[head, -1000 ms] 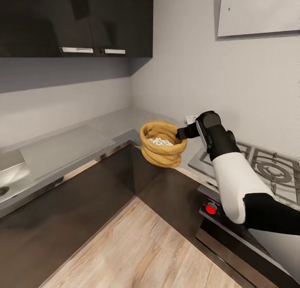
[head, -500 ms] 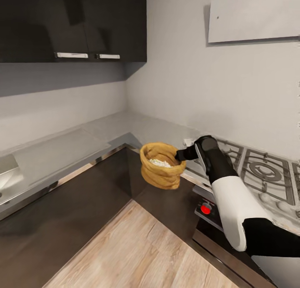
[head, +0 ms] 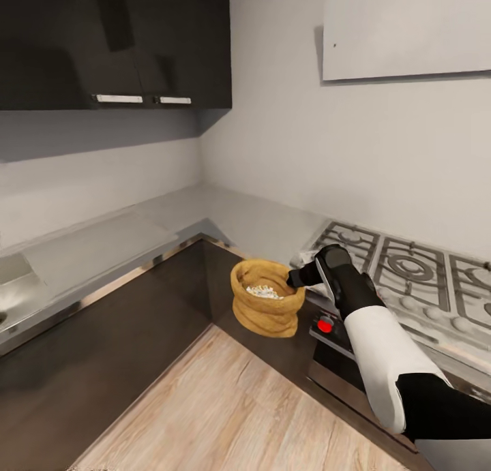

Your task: In the kitchen, take the popcorn bag from the countertop, put it into the microwave, and heat it until the popcorn is cooked so the cooked popcorn ends up inside the bag.

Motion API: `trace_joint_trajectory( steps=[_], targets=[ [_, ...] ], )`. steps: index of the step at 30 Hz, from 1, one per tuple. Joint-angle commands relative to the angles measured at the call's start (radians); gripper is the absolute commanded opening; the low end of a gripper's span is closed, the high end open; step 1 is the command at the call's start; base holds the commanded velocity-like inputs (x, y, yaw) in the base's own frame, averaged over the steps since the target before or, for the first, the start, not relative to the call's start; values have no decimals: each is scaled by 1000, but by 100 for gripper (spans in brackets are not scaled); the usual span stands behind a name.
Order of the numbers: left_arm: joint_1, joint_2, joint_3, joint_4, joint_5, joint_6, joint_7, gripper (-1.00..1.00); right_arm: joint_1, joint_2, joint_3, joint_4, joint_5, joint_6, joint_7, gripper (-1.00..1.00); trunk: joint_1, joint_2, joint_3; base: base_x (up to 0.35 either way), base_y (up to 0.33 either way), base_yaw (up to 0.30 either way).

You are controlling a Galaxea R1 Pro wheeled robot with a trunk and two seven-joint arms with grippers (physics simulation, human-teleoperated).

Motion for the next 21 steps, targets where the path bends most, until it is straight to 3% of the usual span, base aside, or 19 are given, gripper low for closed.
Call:
trace_joint_trajectory(
  steps=[1, 5, 21],
  targets=[
    [0, -1, 5, 0, 0, -2, 1, 100, -1, 0, -1, -1, 10, 3, 9, -100, -1, -1, 1, -313, 59, -91],
    [0, 0, 5, 0, -1, -2, 1, 100, -1, 3, -1, 0, 10, 3, 9, -100, -1, -1, 7, -161, 14, -91],
    [0, 1, 3, 3, -4, -2, 2, 100, 1, 2, -1, -2, 12, 3, 4, -100, -1, -1, 31, -3, 0, -91]
  ],
)
